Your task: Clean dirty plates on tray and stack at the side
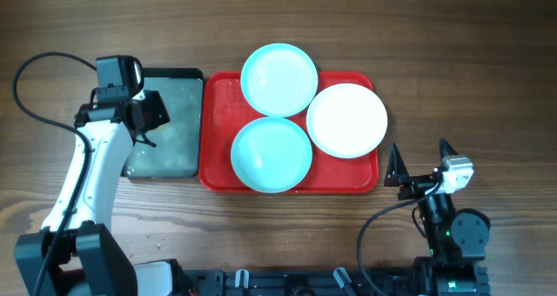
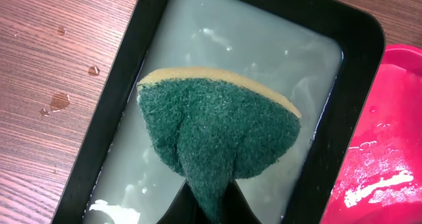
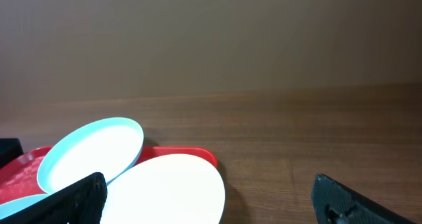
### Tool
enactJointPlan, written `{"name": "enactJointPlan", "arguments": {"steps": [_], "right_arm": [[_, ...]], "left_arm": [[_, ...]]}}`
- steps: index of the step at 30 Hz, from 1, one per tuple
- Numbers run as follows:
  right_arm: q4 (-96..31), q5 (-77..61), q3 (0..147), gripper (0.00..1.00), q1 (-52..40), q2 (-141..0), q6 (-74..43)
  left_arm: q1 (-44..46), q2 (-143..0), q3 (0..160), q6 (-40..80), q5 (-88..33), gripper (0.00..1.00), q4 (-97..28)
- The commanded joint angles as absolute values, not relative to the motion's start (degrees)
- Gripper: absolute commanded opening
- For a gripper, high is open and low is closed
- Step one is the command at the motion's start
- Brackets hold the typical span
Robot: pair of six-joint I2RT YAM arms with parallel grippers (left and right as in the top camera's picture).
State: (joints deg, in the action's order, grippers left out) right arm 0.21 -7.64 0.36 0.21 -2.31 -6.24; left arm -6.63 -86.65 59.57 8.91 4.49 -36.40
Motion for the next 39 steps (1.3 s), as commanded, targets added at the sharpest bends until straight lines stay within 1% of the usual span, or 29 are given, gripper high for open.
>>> {"name": "enactJointPlan", "arguments": {"steps": [1,7,11,22,27,29,31,39], "right_arm": [[0.5,-7.3,0.3,1.00,0.5,-2.1,-6.8],[0.5,-7.3,0.3,1.00,0.5,-2.1,-6.8],[0.5,-7.3,0.3,1.00,0.5,-2.1,-6.8],[0.5,-7.3,0.3,1.00,0.5,-2.1,-6.8],[0.5,-7.3,0.3,1.00,0.5,-2.1,-6.8],[0.5,-7.3,0.3,1.00,0.5,-2.1,-6.8],[0.5,-7.3,0.3,1.00,0.5,-2.1,-6.8],[0.5,-7.3,0.3,0.99,0.5,-2.1,-6.8]], "left_arm": [[-6.6,-86.0,59.6,9.5,4.6,0.04,-36.2],[-6.6,-86.0,59.6,9.4,4.5,0.04,-36.2],[-6.6,-86.0,59.6,3.2,-2.6,0.04,-36.4],[-6.6,-86.0,59.6,3.2,-3.0,0.04,-39.0],[-6.6,-86.0,59.6,2.7,-7.7,0.04,-39.4],[-6.6,-86.0,59.6,0.2,-12.3,0.04,-39.6],[-6.6,-86.0,59.6,0.2,-15.9,0.04,-40.1],[-6.6,-86.0,59.6,0.2,-16.8,0.04,-41.8]]}}
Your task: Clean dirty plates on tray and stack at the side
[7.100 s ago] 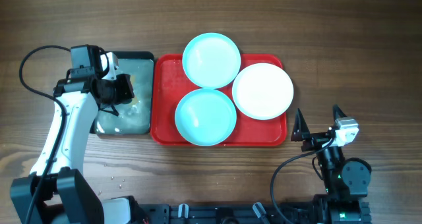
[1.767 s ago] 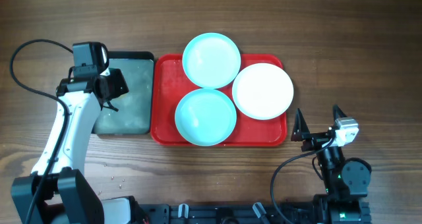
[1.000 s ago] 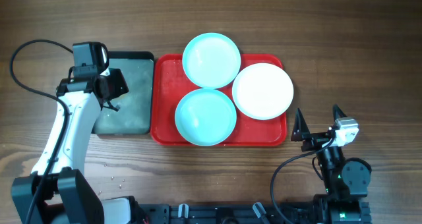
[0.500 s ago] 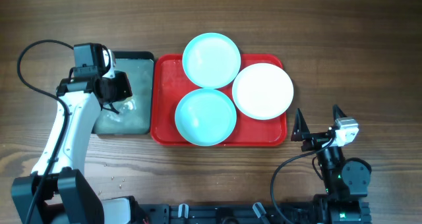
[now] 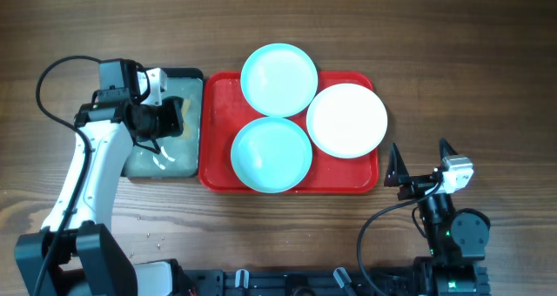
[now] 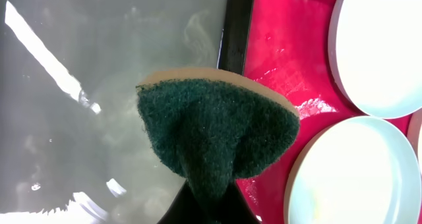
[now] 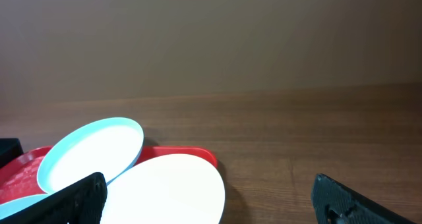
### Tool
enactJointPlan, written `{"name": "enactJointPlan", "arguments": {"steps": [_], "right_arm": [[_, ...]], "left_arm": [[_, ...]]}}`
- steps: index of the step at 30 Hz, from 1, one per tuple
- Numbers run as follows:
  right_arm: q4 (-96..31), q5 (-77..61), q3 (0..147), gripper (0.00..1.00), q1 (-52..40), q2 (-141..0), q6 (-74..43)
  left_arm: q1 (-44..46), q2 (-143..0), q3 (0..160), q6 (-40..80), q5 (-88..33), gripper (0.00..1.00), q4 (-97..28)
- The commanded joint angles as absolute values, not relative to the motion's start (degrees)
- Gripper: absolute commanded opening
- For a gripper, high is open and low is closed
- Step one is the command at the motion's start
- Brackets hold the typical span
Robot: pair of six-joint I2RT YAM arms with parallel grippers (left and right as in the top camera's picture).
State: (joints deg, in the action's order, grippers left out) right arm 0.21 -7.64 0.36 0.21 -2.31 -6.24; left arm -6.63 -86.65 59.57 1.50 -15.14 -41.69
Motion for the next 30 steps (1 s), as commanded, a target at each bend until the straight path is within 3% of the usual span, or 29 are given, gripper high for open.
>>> {"name": "enactJointPlan", "arguments": {"steps": [1,23,30], "right_arm": [[0.5,-7.3,0.3,1.00,0.5,-2.1,-6.8],[0.5,-7.3,0.3,1.00,0.5,-2.1,-6.8],[0.5,-7.3,0.3,1.00,0.5,-2.1,-6.8]], "left_arm": [[-6.6,-86.0,59.6,0.2,-16.8,0.04,-41.8],[-6.6,-86.0,59.6,0.6,-18.9,0.04,-40.8],[-6.6,-86.0,59.6,9.8,-19.1,0.05,-43.4]]}}
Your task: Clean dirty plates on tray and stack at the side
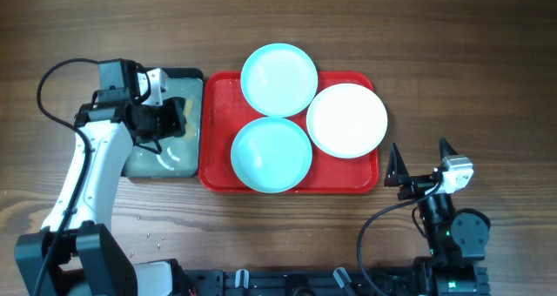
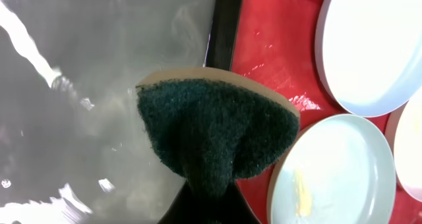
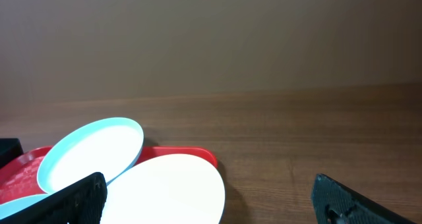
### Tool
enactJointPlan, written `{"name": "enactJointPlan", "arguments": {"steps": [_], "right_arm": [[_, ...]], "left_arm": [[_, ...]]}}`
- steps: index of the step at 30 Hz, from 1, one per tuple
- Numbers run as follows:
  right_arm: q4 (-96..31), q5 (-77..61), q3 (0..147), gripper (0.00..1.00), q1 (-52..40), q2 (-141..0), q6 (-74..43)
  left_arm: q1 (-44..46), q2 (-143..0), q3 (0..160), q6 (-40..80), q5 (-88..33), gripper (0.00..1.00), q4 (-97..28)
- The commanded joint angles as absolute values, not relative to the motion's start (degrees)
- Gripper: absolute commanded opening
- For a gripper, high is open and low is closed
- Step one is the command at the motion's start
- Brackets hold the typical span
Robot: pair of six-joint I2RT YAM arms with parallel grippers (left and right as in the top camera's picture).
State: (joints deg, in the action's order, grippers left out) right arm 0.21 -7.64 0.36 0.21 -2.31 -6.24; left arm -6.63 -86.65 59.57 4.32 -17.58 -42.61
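Observation:
A red tray (image 1: 218, 161) holds three plates: a light-blue one (image 1: 278, 78) at the back, a light-blue one (image 1: 271, 154) at the front with a yellow smear (image 2: 302, 191), and a white one (image 1: 346, 119) on the right. My left gripper (image 1: 177, 117) is shut on a green-and-yellow sponge (image 2: 217, 128), hanging over the right edge of the black water basin (image 1: 165, 157), beside the tray. My right gripper (image 1: 421, 161) rests open near the table's front right, with nothing between its fingers (image 3: 79, 197).
The basin (image 2: 224, 33) holds cloudy water. Water drops lie on the tray floor (image 2: 277, 72) and on the wood at the front left (image 1: 148, 237). Bare wood lies right of the tray.
My left gripper with the sponge has shifted slightly toward the tray; more of the front blue plate shows in the left wrist view. The right arm has not moved.
At first my left gripper held the sponge over the middle of the water basin. Then it was turned and held the sponge over the basin's right edge by the tray. Now it is slightly nearer the front blue plate. My right gripper stayed open and still.

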Motion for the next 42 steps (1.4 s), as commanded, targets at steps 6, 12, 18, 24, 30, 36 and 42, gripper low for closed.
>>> {"name": "enactJointPlan", "arguments": {"steps": [6,12,18,24,30,36,42], "right_arm": [[0.5,-7.3,0.3,1.00,0.5,-2.1,-6.8],[0.5,-7.3,0.3,1.00,0.5,-2.1,-6.8],[0.5,-7.3,0.3,1.00,0.5,-2.1,-6.8],[0.5,-7.3,0.3,1.00,0.5,-2.1,-6.8],[0.5,-7.3,0.3,1.00,0.5,-2.1,-6.8],[0.5,-7.3,0.3,1.00,0.5,-2.1,-6.8],[0.6,-8.6,0.3,1.00,0.5,-2.1,-13.5]], "left_arm": [[-6.6,-86.0,59.6,17.4,-24.4,0.05,-44.2],[-6.6,-86.0,59.6,17.4,-24.2,0.05,-44.2],[-6.6,-86.0,59.6,17.4,-24.2,0.04,-41.9],[-6.6,-86.0,59.6,16.9,-24.0,0.04,-40.4],[-6.5,-86.0,59.6,16.8,-23.5,0.04,-39.0],[-2.8,-85.7,63.8,13.6,-13.4,0.04,-43.5],[0.7,-83.2,64.4,7.7,6.3,0.04,-40.9]]}}
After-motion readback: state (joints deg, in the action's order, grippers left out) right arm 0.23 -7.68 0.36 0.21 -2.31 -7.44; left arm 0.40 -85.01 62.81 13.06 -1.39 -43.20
